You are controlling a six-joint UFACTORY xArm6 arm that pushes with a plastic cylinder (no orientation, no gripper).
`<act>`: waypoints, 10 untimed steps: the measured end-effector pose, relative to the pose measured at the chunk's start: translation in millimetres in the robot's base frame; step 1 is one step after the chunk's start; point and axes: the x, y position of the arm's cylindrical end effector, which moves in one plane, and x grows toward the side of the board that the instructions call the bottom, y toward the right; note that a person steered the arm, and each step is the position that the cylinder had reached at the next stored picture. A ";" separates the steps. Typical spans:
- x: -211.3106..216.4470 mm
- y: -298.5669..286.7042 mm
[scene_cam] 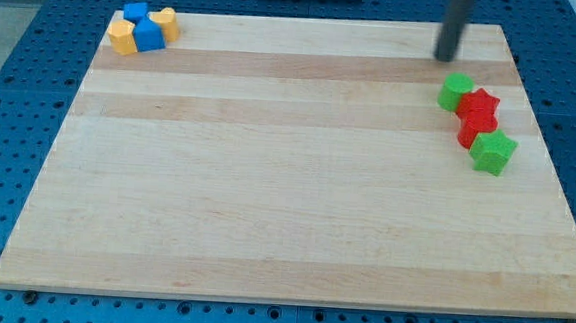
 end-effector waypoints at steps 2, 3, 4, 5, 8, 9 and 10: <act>19.2 89.9; 19.2 102.4; 20.0 110.0; 20.0 110.0; 40.3 109.2; 55.1 109.2; 68.1 100.3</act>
